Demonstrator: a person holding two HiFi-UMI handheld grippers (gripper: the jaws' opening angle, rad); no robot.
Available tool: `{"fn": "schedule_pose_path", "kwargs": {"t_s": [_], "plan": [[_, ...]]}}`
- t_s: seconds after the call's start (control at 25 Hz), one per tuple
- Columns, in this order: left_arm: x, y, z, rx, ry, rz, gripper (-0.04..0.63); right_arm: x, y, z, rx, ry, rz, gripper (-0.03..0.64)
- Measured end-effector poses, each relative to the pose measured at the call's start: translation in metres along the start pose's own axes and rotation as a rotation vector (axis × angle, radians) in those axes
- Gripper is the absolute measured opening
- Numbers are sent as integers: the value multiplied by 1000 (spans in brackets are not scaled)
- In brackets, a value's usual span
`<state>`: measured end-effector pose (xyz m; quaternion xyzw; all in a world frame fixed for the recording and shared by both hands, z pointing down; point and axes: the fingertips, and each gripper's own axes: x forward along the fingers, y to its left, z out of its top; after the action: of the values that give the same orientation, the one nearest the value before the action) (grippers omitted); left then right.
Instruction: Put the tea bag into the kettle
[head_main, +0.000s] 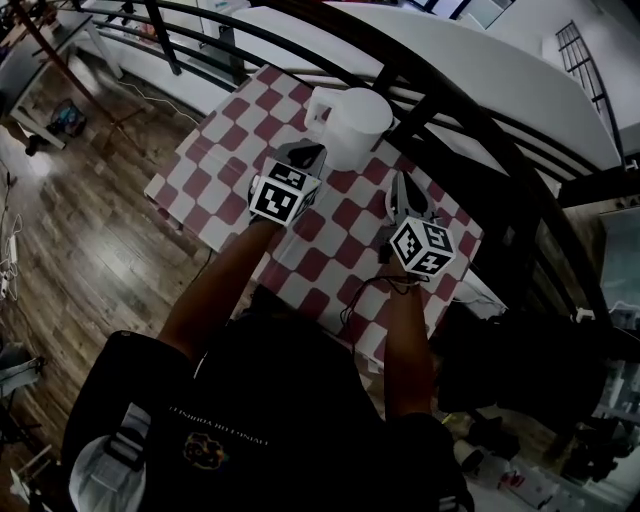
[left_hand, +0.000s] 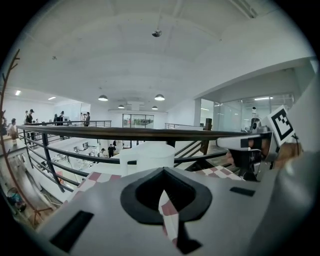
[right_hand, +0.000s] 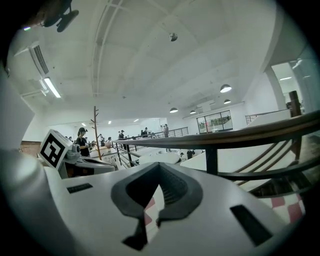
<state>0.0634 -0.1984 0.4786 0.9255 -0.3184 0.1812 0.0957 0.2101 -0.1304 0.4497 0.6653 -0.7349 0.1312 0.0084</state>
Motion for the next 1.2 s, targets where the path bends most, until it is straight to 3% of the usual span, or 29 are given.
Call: {"fn": "schedule_pose_path", "kwargs": {"t_s": [0.48,0.72,0.92,1.08,1.2], "plan": [[-59,-70,-41,36,41,-100,3,-140,-14,0,31,-54,-121,11],[-90,-132,-57,11,33,-198,3,-208,0,-37,118,-32,-218,11],[-96,-177,-54,53,16,-263,3,-241,17,-63,219,-32,-217,11],[-96,-196,-50,110,12,-298,3,-244,23,-60,183,-29,-185,11],[-94,-199,-53,94,17,-300,3,-239,24,-55,151,-29,-182,11]]}}
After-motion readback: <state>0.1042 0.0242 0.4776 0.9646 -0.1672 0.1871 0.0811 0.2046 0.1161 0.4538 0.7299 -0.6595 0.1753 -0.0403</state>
